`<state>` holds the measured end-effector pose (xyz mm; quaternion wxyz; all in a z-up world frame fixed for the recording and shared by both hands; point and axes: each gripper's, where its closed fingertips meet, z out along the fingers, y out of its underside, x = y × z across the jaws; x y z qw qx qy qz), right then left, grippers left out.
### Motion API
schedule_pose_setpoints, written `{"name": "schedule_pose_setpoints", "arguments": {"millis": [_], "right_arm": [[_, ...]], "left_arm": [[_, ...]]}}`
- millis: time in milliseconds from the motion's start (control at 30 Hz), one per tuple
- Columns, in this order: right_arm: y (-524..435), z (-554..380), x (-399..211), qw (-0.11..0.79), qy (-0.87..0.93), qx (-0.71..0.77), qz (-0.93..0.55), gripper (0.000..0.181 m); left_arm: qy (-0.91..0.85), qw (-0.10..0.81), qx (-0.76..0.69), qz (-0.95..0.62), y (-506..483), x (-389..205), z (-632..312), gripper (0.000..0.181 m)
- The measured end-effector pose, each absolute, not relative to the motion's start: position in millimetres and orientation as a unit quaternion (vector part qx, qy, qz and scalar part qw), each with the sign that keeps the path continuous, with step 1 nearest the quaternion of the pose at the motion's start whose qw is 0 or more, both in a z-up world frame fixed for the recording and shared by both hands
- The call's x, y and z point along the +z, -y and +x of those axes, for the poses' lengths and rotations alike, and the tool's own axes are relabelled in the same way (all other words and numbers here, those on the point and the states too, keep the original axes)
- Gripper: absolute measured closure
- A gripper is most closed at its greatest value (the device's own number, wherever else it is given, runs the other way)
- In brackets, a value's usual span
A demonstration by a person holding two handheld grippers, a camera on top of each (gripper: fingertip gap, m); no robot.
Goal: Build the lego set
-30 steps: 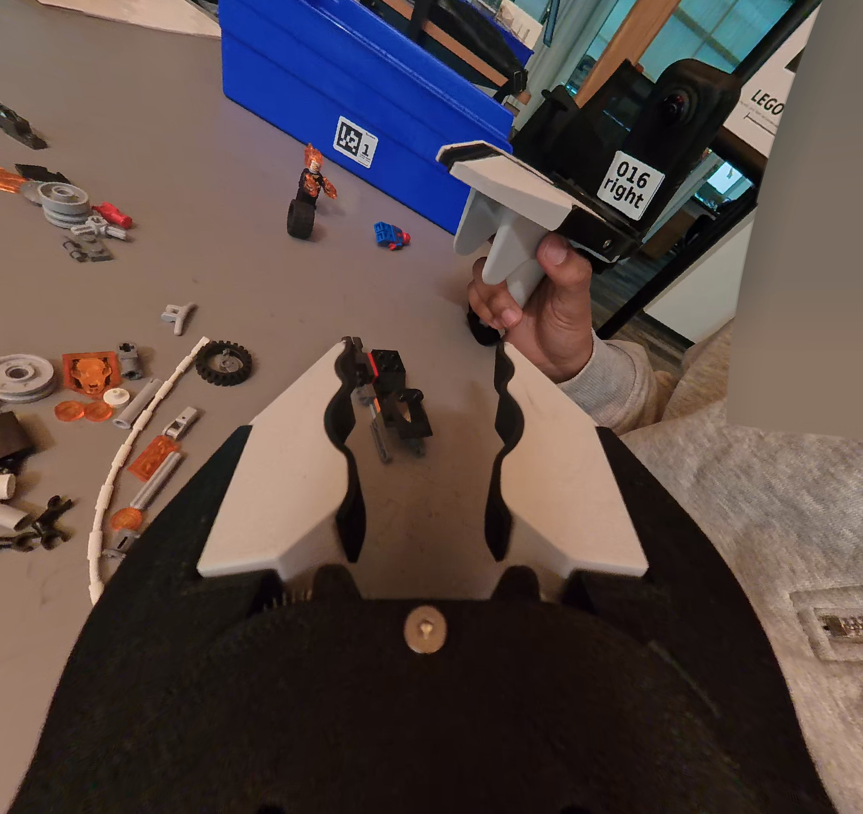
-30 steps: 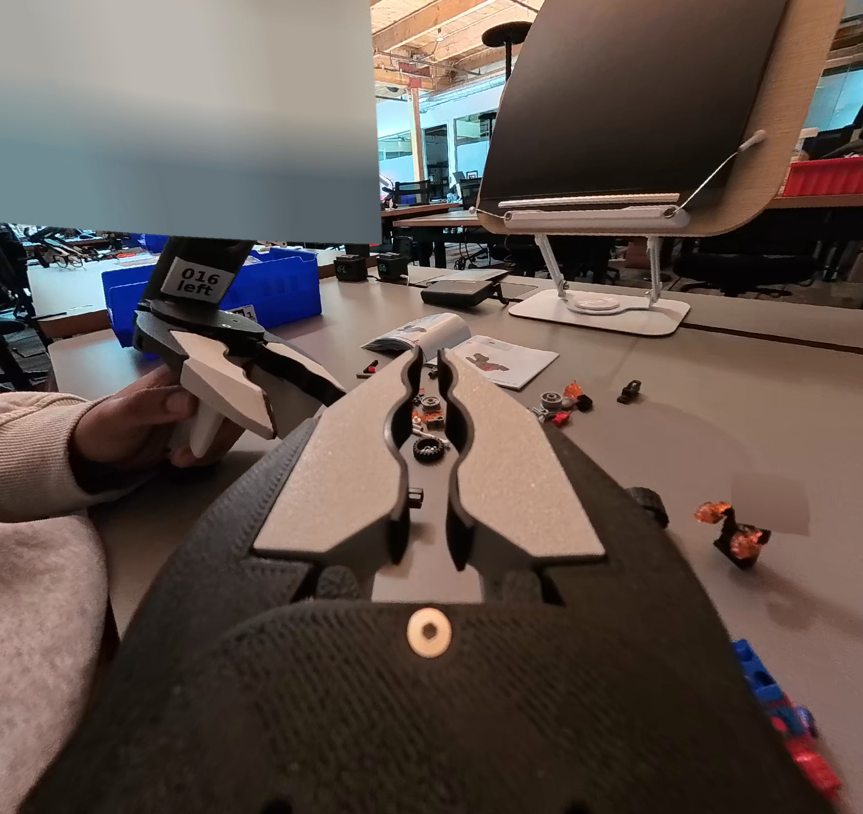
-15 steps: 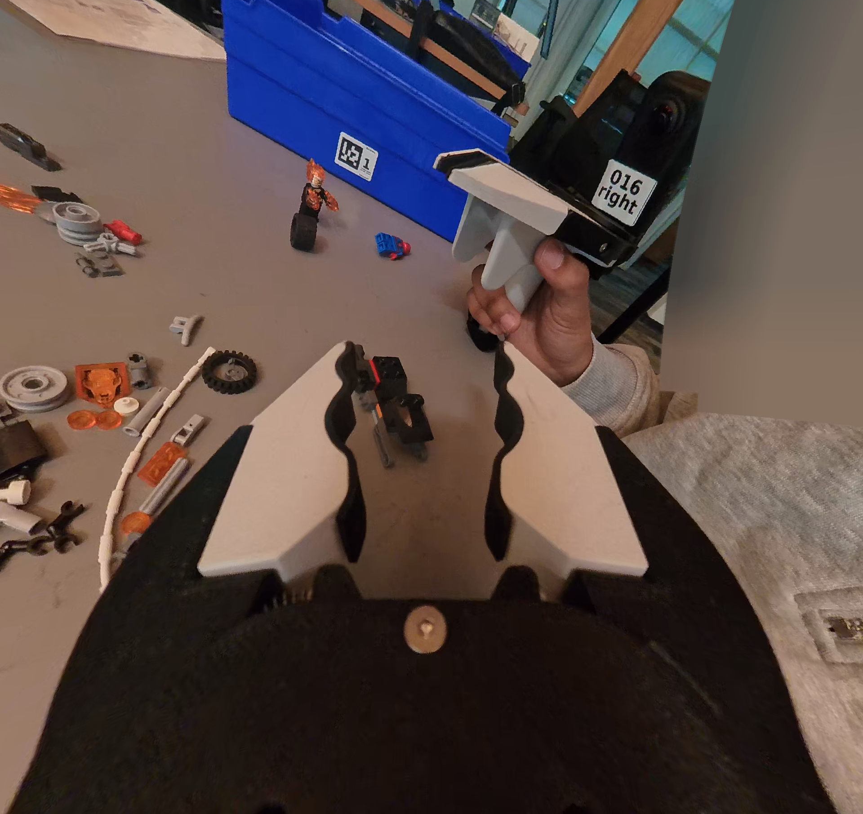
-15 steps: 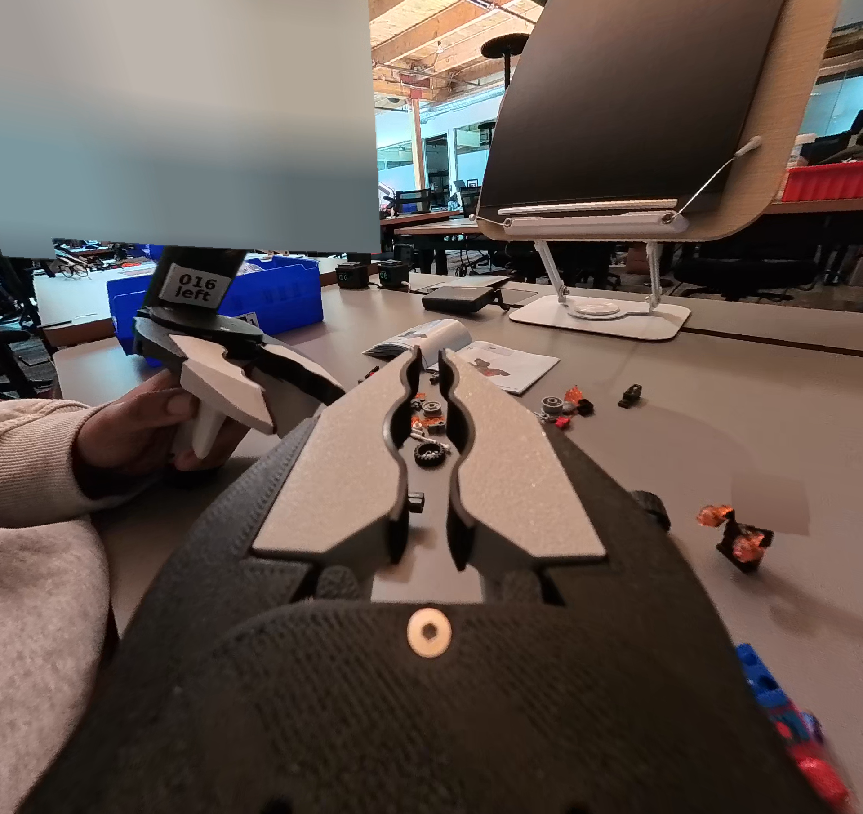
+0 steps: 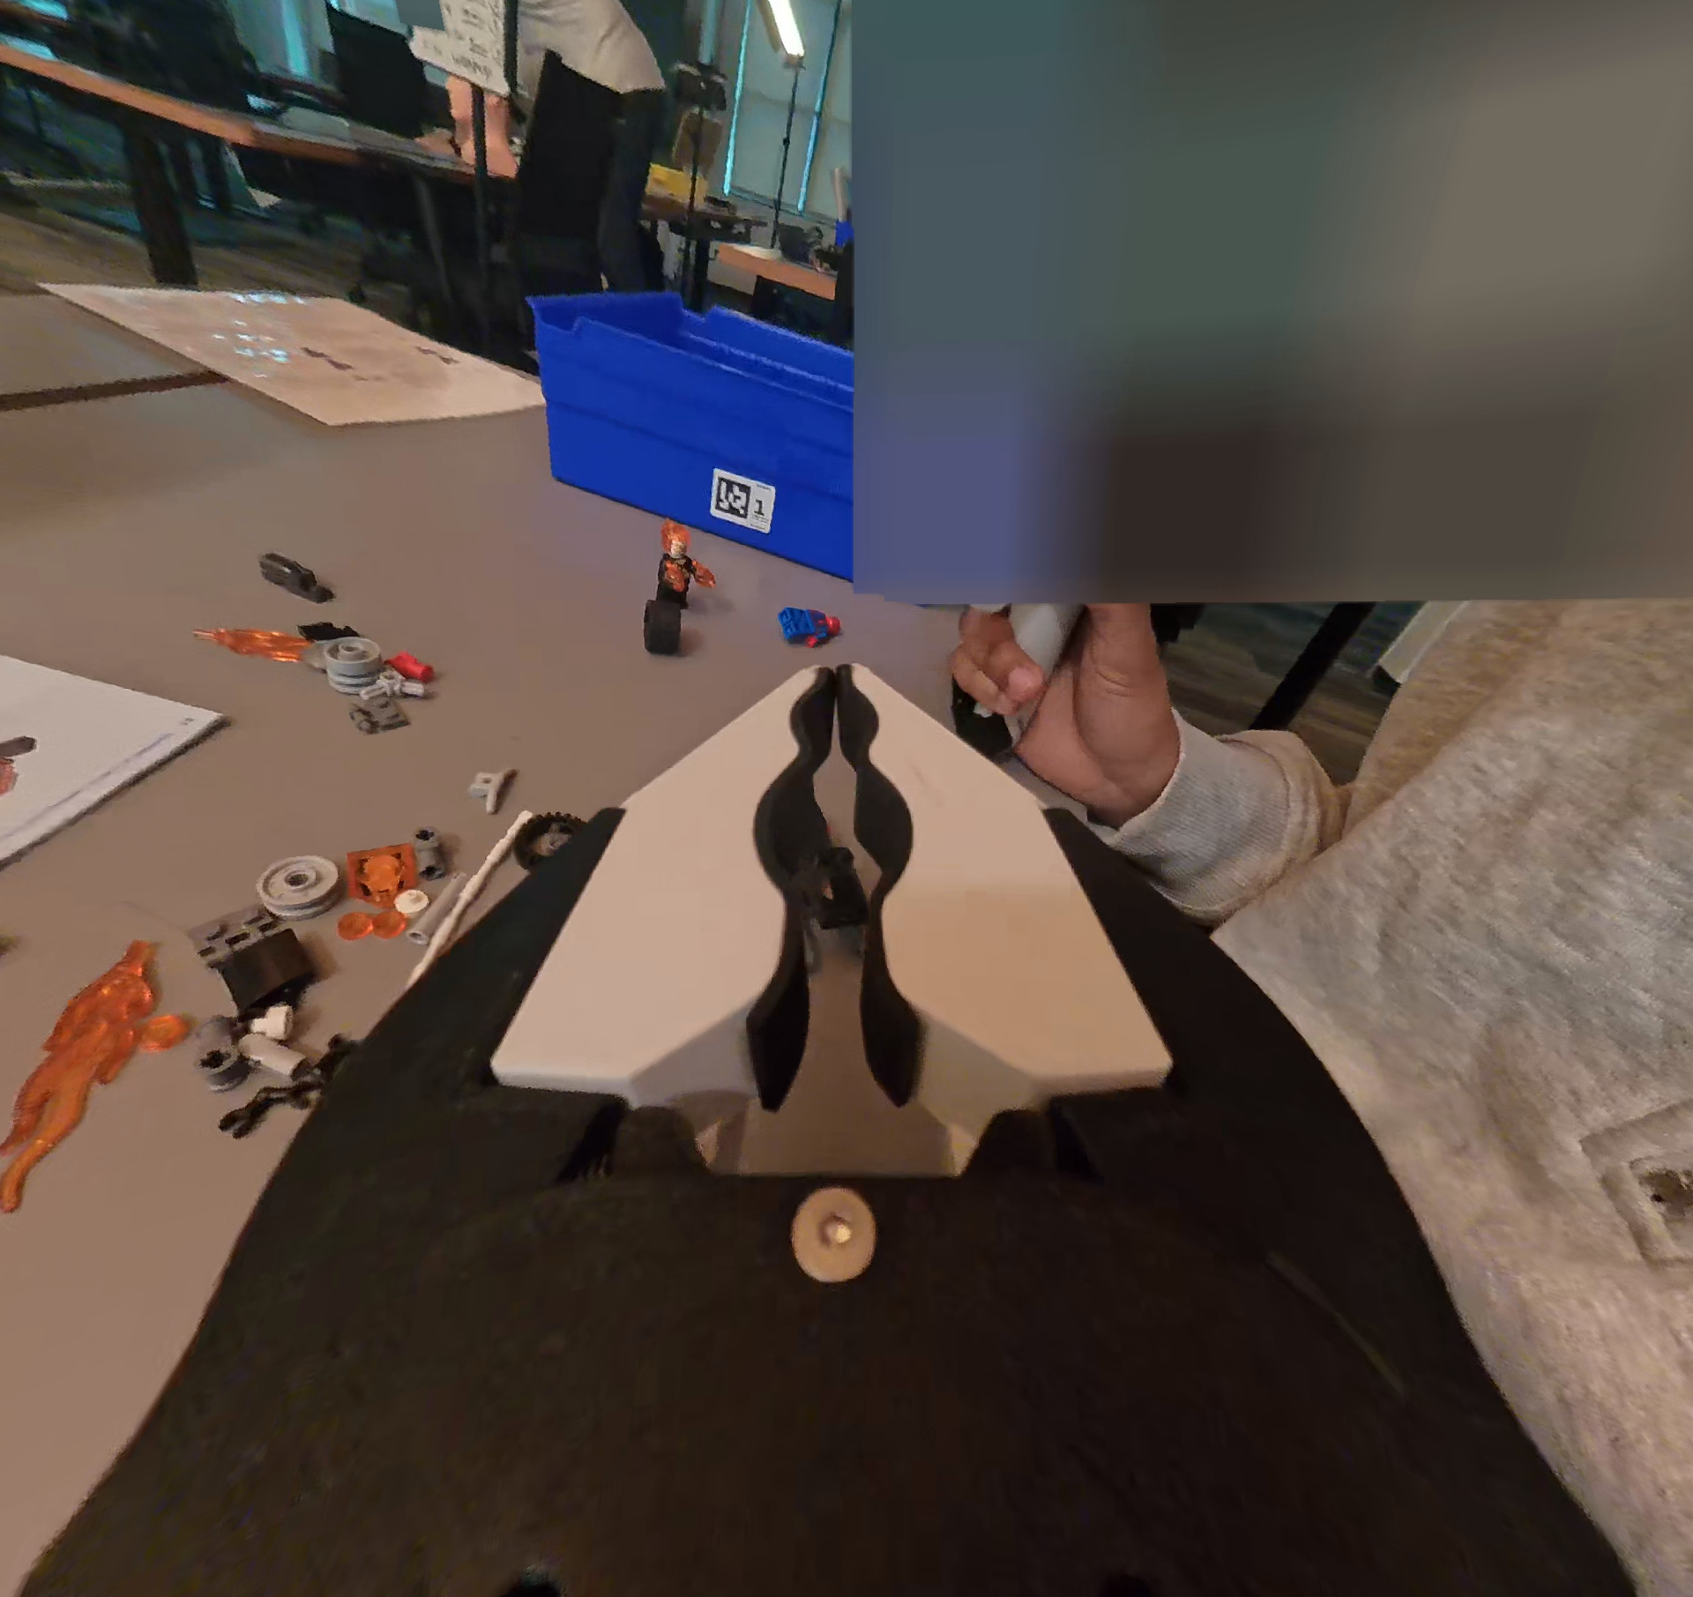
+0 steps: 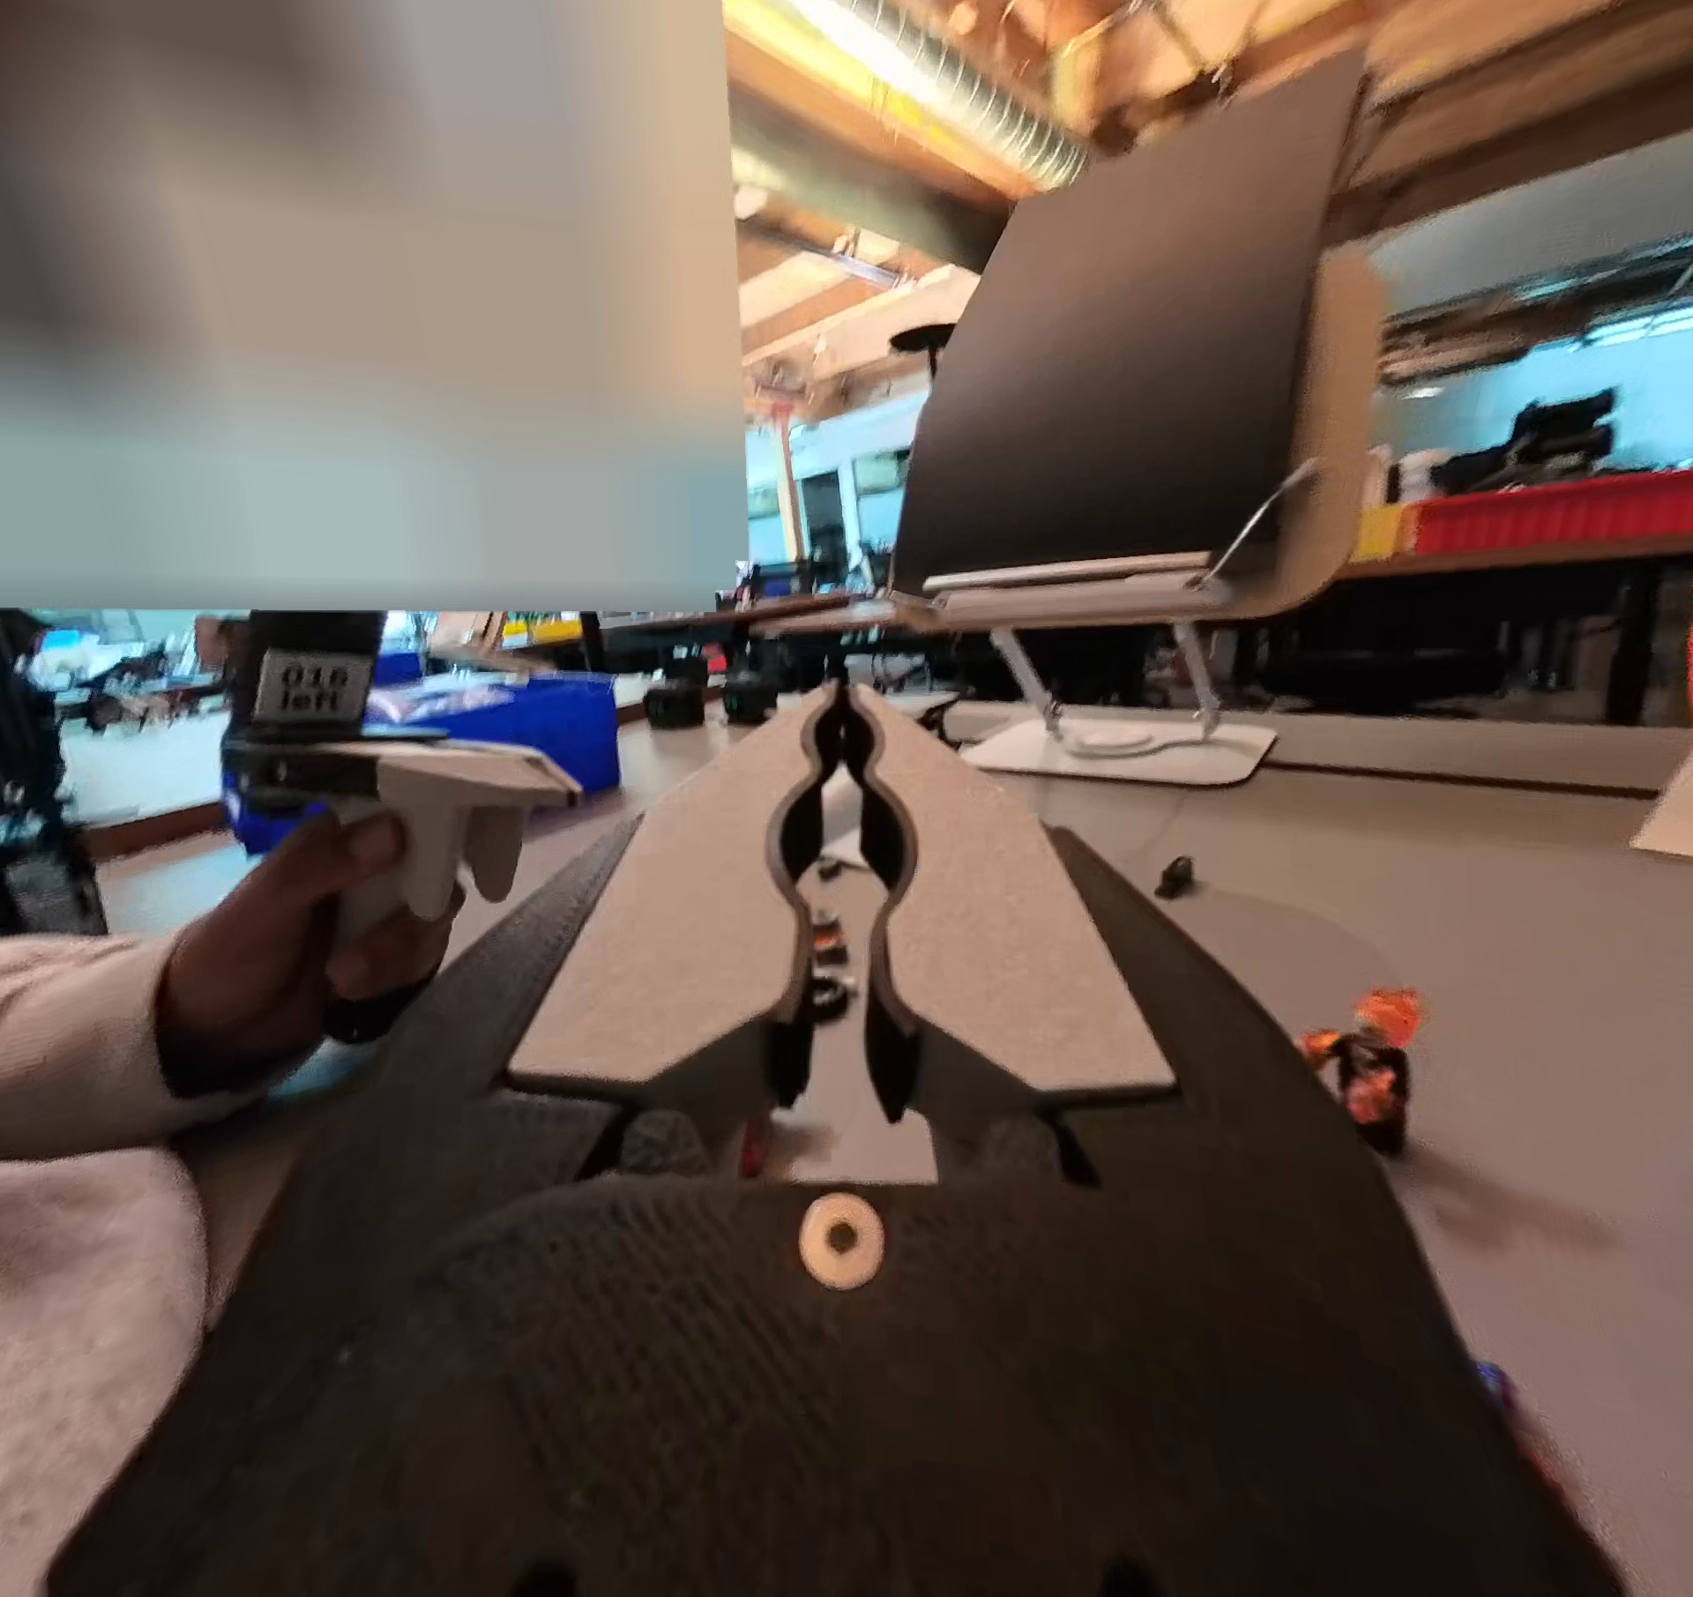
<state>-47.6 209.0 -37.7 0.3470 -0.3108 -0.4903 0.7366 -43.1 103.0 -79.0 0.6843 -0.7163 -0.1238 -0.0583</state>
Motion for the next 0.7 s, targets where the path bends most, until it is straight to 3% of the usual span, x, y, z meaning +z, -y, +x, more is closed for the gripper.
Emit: {"name": "schedule_pose_setpoints", "arguments": {"millis": [200, 400, 600, 700], "right_arm": [[-221, -46, -34, 0.330, 0.457, 0.760, -0.322, 0.181], [-214, -51, -39, 0.331, 0.476, 0.748, -0.323, 0.175], [-208, -67, -48, 0.316, 0.500, 0.728, -0.346, 0.160], [-200, -77, -46, 0.318, 0.520, 0.711, -0.350, 0.151]], "left_arm": [[0.150, 0.698, 0.050, -0.698, -79, -69, -67, 0.181], [0.178, 0.633, 0.202, -0.726, -28, -69, -111, 0.181], [0.247, 0.693, 0.070, -0.673, -5, -70, -129, 0.181], [0.257, 0.689, 0.073, -0.673, -2, -71, -135, 0.181]]}}
